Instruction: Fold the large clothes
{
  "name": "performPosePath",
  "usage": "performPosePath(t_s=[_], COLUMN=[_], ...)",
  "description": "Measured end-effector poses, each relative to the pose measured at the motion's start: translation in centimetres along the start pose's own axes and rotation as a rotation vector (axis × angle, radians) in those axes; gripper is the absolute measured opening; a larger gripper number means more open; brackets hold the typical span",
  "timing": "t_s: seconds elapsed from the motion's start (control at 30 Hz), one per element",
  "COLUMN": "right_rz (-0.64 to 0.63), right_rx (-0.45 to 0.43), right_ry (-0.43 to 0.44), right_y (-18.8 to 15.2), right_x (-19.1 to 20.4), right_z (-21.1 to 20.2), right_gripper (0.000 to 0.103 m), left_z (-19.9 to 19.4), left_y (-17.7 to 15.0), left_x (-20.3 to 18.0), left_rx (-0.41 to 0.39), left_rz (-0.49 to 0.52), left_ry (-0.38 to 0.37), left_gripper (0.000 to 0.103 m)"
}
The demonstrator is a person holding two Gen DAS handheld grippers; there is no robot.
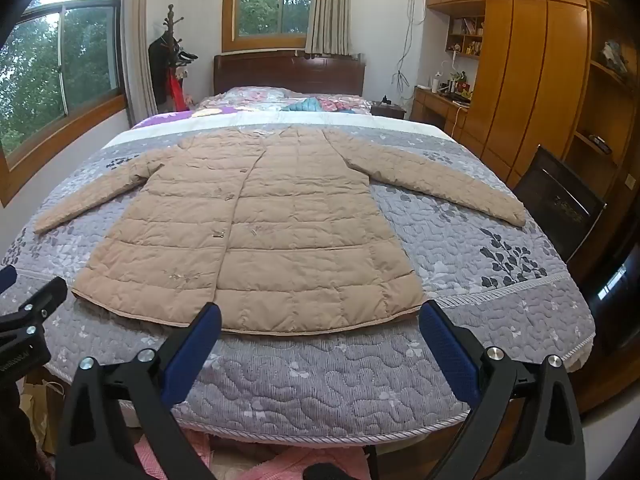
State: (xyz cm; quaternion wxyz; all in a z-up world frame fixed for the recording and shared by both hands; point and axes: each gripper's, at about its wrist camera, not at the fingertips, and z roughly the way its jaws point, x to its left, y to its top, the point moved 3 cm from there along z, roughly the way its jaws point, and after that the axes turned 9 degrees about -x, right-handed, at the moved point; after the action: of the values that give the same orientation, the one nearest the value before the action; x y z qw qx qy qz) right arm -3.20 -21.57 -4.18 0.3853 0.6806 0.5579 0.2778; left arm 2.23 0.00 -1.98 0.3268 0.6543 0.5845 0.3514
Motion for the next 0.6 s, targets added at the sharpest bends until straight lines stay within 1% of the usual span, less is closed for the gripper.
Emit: performPosePath(t_s=[0.6], right_rz=[0.003], right_rx=[0.001], right_ry=[0.002], right_y=[-0.05], right_x=[-0.05], right_z=[-0.01], right_gripper=[0.099], left_z=[0.0], left_y=[-0.02], left_x=[-0.02], left_rx=[0.003], left_rz=[0.004], left_ry=[0.004], left_gripper=[0.1])
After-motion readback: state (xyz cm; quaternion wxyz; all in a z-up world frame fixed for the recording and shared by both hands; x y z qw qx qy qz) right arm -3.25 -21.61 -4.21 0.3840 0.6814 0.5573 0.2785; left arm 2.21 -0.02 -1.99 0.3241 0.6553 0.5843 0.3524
